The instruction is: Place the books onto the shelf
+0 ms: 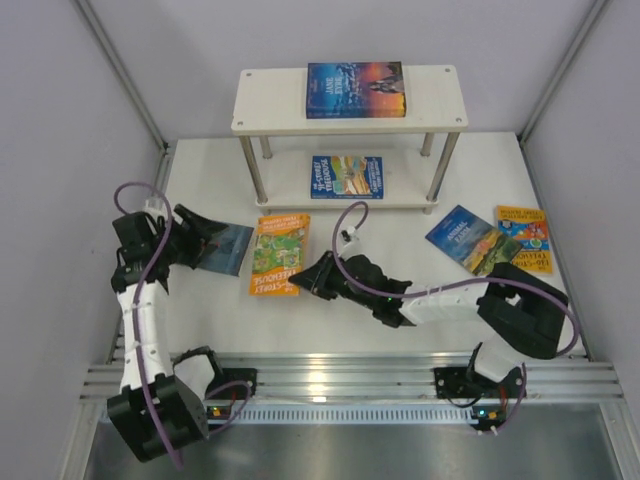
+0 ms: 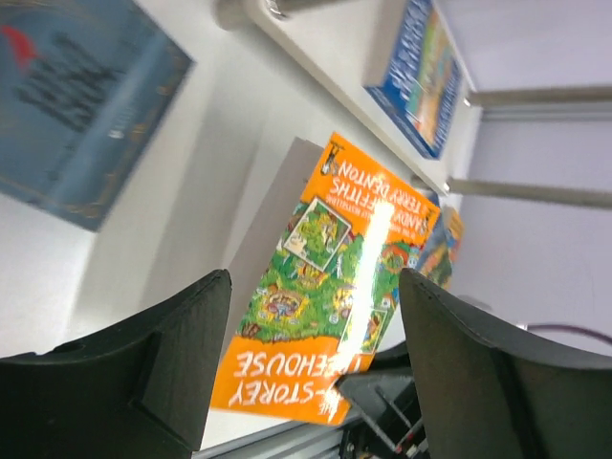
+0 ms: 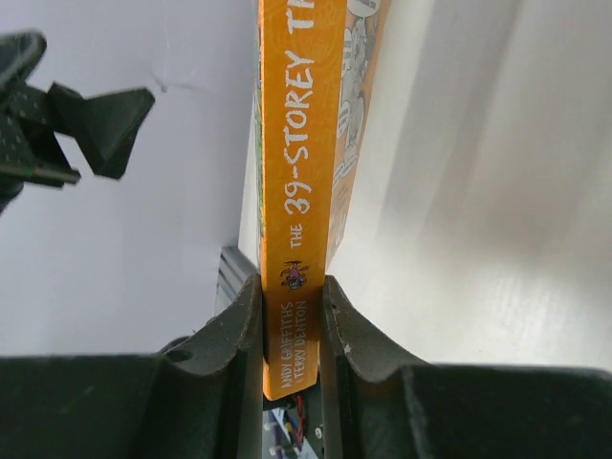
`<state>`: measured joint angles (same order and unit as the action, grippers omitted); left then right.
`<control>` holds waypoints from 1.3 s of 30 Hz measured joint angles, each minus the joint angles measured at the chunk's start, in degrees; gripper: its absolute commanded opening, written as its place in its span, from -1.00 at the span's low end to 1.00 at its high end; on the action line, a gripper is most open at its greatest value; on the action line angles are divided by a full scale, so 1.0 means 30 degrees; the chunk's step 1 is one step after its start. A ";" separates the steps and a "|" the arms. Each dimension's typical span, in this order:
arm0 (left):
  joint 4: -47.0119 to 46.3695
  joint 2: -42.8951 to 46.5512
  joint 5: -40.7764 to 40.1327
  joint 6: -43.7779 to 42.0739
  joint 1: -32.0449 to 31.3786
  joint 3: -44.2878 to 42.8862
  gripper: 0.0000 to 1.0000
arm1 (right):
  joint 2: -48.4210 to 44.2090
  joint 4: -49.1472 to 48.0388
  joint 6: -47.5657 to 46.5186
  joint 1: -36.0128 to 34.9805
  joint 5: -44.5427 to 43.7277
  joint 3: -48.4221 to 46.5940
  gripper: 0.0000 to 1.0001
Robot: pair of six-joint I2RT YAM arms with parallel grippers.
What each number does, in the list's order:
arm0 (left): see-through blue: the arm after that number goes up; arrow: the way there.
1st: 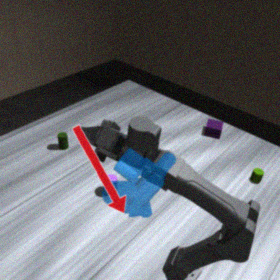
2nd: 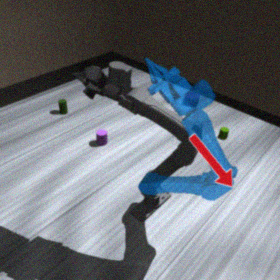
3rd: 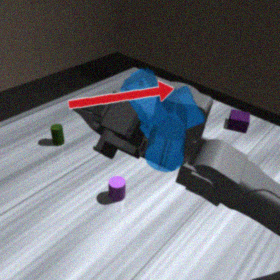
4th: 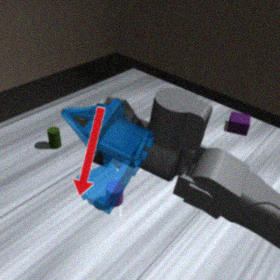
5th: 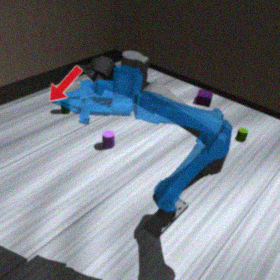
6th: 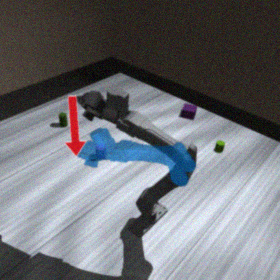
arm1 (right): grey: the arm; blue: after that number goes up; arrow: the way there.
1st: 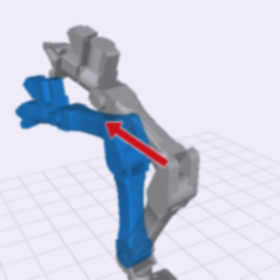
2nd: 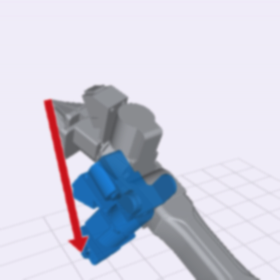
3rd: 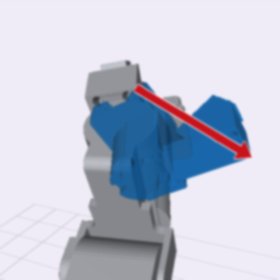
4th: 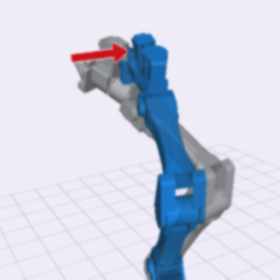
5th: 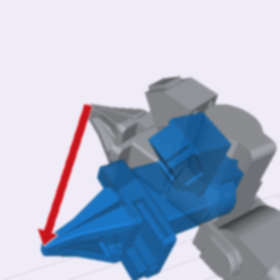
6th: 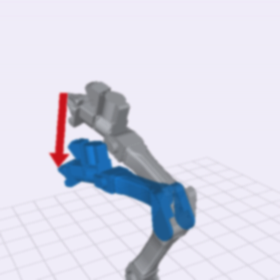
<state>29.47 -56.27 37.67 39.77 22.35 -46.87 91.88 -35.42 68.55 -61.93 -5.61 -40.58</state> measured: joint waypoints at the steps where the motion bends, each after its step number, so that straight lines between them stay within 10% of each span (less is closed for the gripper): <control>1: -0.0393 0.0459 0.0328 0.0262 -0.0554 0.0270 0.54 | -0.0634 0.0364 0.0000 0.0080 -0.0444 0.0321 -1.00; 19: -0.9122 0.7985 -0.0852 0.9588 -0.8298 0.7912 0.82 | -0.6557 0.1486 0.1319 0.0721 -0.7133 0.2390 -1.00; 39: -1.6830 0.3045 -0.2769 1.2145 -1.1154 0.9894 0.87 | -0.4444 -0.0699 0.3643 0.0699 -0.7104 0.2346 -1.00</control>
<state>-21.02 -47.13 29.36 76.20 -11.11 -17.19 78.54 -37.52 79.48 -59.83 -26.92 -33.54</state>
